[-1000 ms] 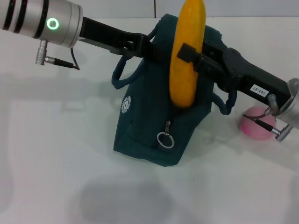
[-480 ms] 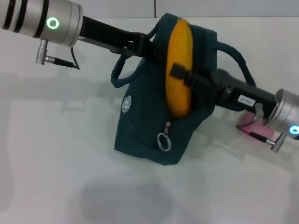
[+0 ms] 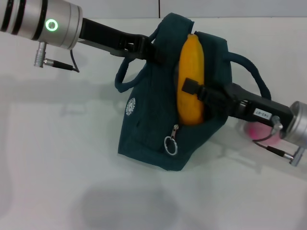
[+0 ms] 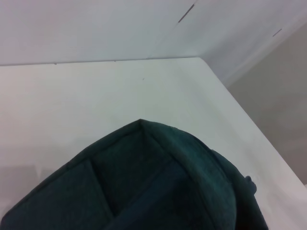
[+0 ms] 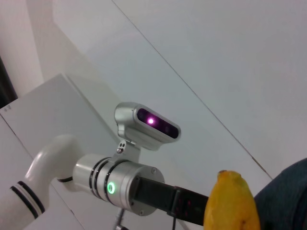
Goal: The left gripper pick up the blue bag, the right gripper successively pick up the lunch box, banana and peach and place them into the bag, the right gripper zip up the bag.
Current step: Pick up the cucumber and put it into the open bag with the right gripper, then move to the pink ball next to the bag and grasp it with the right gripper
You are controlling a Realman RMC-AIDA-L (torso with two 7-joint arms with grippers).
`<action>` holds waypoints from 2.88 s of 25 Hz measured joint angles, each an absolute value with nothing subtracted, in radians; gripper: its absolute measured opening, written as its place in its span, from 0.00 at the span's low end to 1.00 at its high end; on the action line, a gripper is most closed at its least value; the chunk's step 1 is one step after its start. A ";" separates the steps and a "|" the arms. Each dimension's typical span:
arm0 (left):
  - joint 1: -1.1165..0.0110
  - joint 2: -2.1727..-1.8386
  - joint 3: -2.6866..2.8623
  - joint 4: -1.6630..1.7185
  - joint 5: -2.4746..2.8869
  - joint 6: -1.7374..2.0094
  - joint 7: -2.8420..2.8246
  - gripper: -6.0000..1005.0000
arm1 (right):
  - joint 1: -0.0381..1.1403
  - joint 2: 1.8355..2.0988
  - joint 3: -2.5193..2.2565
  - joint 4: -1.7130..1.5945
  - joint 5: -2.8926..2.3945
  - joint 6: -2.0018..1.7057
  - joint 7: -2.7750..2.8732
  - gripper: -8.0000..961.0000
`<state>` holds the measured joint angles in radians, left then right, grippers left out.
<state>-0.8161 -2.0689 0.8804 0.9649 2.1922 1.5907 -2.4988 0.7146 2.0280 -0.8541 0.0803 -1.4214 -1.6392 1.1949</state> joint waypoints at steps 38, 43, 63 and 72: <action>-0.795 -2.051 0.881 0.926 2.198 1.574 -2.482 0.06 | 0.215 1.999 -0.730 -1.723 -1.786 -1.802 2.121 0.69; -0.800 -2.046 0.881 0.926 2.199 1.565 -2.487 0.06 | 0.297 1.999 -0.738 -1.761 -2.075 -1.811 2.231 0.70; -0.825 -2.044 0.881 0.925 2.198 1.539 -2.491 0.06 | 0.624 2.011 -0.920 -1.282 -2.474 -1.702 2.265 0.91; -0.823 -2.047 0.881 0.925 2.198 1.537 -2.484 0.06 | 0.683 2.013 -1.024 -1.150 -2.522 -1.631 2.292 0.91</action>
